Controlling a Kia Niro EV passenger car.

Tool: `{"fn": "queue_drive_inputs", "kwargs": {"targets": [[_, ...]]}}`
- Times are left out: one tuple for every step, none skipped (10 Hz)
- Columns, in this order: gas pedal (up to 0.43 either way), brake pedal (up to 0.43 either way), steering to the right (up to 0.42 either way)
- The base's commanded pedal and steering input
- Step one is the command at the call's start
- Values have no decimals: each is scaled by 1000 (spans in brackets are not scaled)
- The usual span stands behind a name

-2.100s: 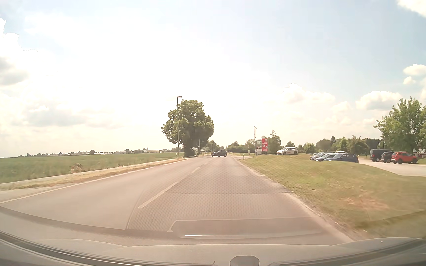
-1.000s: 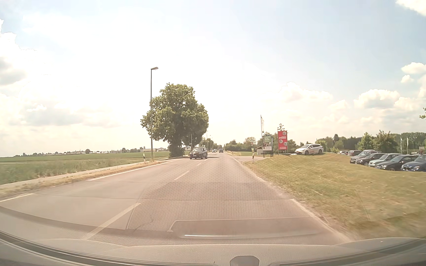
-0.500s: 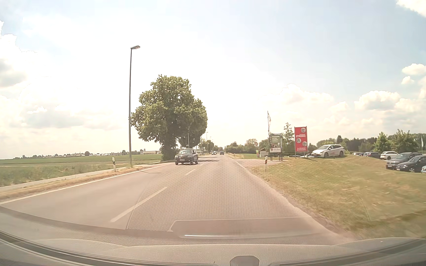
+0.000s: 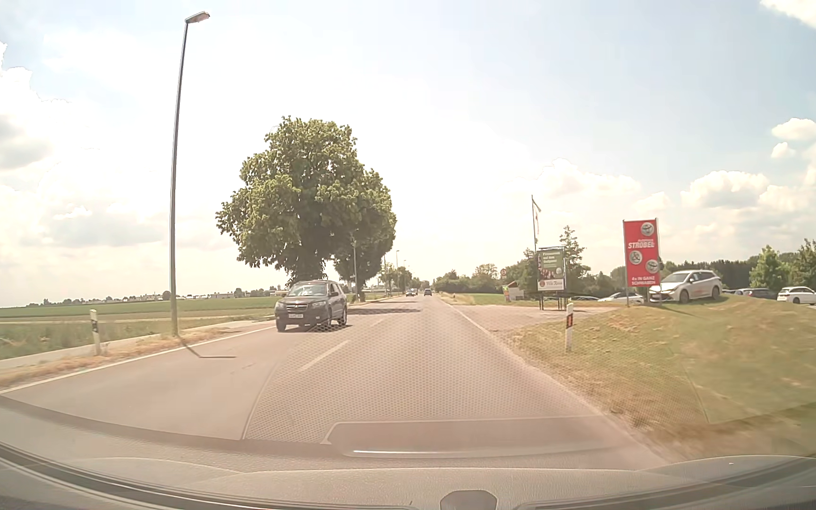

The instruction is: Follow the waypoints while adhering to traffic rules and regulations

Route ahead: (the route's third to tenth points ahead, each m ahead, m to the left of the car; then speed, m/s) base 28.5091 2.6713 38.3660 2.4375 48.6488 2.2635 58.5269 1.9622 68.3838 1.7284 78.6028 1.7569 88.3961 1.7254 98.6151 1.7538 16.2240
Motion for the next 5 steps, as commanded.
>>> {"fn": "queue_drive_inputs", "kwargs": {"targets": [[220,0,-8],[220,0,-7],[220,0,-6],[220,0,-6],[209,0,-6]]}}
